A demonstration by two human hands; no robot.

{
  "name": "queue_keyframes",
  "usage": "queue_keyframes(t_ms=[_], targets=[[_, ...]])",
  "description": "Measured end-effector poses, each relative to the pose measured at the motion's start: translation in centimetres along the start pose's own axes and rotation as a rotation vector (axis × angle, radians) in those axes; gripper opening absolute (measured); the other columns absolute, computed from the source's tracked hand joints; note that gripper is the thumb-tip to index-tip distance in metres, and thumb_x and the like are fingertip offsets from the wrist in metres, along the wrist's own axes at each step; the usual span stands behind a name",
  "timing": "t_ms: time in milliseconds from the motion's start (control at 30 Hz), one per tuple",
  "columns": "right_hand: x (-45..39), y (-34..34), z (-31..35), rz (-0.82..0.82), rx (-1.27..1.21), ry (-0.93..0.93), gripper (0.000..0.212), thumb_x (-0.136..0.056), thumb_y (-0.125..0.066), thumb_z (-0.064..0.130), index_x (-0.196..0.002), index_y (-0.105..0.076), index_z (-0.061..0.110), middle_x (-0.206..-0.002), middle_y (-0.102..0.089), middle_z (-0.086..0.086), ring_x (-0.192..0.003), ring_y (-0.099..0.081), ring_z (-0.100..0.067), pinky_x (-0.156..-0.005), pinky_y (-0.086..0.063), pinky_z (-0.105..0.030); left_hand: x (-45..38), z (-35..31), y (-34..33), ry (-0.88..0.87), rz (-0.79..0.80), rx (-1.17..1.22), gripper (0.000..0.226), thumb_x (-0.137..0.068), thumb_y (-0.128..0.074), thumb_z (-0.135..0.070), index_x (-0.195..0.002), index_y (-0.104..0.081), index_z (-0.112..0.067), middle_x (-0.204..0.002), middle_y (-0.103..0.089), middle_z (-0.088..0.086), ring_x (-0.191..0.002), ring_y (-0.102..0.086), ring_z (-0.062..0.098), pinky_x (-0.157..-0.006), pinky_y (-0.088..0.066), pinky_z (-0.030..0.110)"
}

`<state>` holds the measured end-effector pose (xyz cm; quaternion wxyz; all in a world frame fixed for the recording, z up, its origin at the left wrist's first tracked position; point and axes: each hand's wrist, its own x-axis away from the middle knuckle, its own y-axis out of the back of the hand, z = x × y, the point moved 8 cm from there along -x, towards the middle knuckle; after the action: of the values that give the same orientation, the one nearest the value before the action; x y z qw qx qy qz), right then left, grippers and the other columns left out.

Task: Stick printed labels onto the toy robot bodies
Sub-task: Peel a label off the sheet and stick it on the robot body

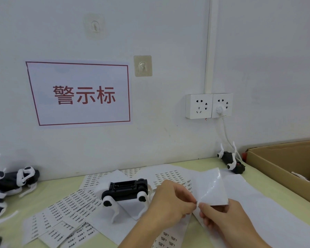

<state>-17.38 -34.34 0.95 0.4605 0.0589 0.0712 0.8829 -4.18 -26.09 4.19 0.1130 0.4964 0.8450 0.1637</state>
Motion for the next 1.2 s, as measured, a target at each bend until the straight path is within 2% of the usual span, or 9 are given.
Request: queue_keyframes(t_ms=[167, 367, 533, 633, 733, 833, 900, 1067, 1200], targets=[[-0.1, 0.0, 0.1, -0.008, 0.008, 0.01, 0.025, -0.083, -0.075, 0.009, -0.059, -0.075, 0.004, -0.062, -0.071, -0.016, -0.047, -0.063, -0.013, -0.048, -0.049, -0.018, 0.0, -0.5, -0.2, -0.037, -0.027, -0.081, 0.012, -0.081, -0.075, -0.012, -0.071, -0.078, -0.018, -0.061, -0.07, -0.005, -0.057, -0.064, 0.001, -0.068, -0.059, 0.022], [0.2, -0.1, 0.4, -0.012, 0.061, 0.062, 0.025, -0.084, -0.076, 0.008, -0.059, -0.074, 0.003, -0.061, -0.071, -0.015, -0.049, -0.064, -0.015, -0.051, -0.052, -0.022, 0.1, -0.8, -0.2, -0.078, -0.072, -0.204, 0.012, -0.082, -0.07, -0.01, -0.078, -0.08, -0.012, -0.063, -0.067, -0.007, -0.06, -0.062, 0.004, -0.069, -0.059, 0.025], [0.3, -0.2, 0.7, -0.026, 0.1, 0.076, 0.023, -0.082, -0.075, 0.007, -0.06, -0.073, 0.003, -0.058, -0.07, -0.012, -0.048, -0.063, -0.013, -0.048, -0.049, -0.02, 0.2, -1.3, -0.4, -0.108, -0.132, -0.317, 0.011, -0.079, -0.069, -0.014, -0.074, -0.079, -0.012, -0.073, -0.073, 0.001, -0.07, -0.068, 0.011, -0.062, -0.054, 0.02], [0.3, -0.2, 0.7, -0.031, 0.106, 0.073, 0.023, -0.083, -0.075, 0.009, -0.061, -0.073, 0.003, -0.057, -0.07, -0.012, -0.048, -0.063, -0.013, -0.05, -0.05, -0.021, 0.2, -1.3, -0.7, -0.117, -0.147, -0.317, 0.01, -0.077, -0.07, -0.016, -0.072, -0.078, -0.013, -0.068, -0.071, -0.003, -0.063, -0.063, 0.005, -0.056, -0.049, 0.014], [0.3, -0.1, 0.5, -0.033, 0.119, 0.059, 0.023, -0.083, -0.075, 0.009, -0.061, -0.074, 0.002, -0.058, -0.07, -0.012, -0.049, -0.064, -0.013, -0.052, -0.051, -0.021, 0.2, -1.1, -0.7, -0.113, -0.174, -0.277, 0.008, -0.073, -0.07, -0.015, -0.068, -0.076, -0.015, -0.062, -0.067, -0.008, -0.056, -0.058, 0.0, -0.051, -0.046, 0.011], [0.2, 0.0, 0.3, -0.036, 0.096, 0.038, 0.023, -0.082, -0.074, 0.008, -0.059, -0.075, 0.006, -0.059, -0.071, -0.013, -0.052, -0.066, -0.016, -0.056, -0.054, -0.026, 0.0, -0.5, -0.5, -0.058, -0.176, -0.179, 0.006, -0.073, -0.073, -0.013, -0.068, -0.075, -0.014, -0.062, -0.068, -0.004, -0.055, -0.06, 0.004, -0.056, -0.055, 0.019], [0.3, -0.1, 0.3, -0.033, 0.08, 0.029, 0.023, -0.082, -0.074, 0.008, -0.06, -0.076, 0.01, -0.061, -0.071, -0.013, -0.054, -0.068, -0.018, -0.058, -0.056, -0.028, 0.0, 0.1, -0.4, 0.021, -0.147, -0.055, 0.005, -0.076, -0.073, -0.008, -0.071, -0.074, -0.009, -0.063, -0.07, 0.002, -0.055, -0.063, 0.01, -0.061, -0.06, 0.028], [0.2, -0.1, 0.3, -0.036, 0.05, 0.012, 0.023, -0.081, -0.075, 0.006, -0.058, -0.076, 0.009, -0.063, -0.072, -0.015, -0.054, -0.067, -0.02, -0.062, -0.055, -0.034, 0.2, 1.6, -0.8, 0.169, -0.023, 0.209, 0.019, -0.083, -0.067, -0.003, -0.067, -0.073, -0.01, -0.066, -0.071, 0.008, -0.059, -0.069, 0.015, -0.06, -0.059, 0.025], [0.2, -0.1, 0.3, -0.031, 0.028, 0.023, 0.025, -0.082, -0.076, 0.009, -0.057, -0.075, 0.007, -0.062, -0.072, -0.015, -0.051, -0.065, -0.017, -0.054, -0.052, -0.026, 0.0, 1.9, -1.0, 0.18, 0.023, 0.262, 0.01, -0.085, -0.073, -0.009, -0.077, -0.076, -0.003, -0.071, -0.072, 0.01, -0.062, -0.069, 0.018, -0.064, -0.06, 0.027]])
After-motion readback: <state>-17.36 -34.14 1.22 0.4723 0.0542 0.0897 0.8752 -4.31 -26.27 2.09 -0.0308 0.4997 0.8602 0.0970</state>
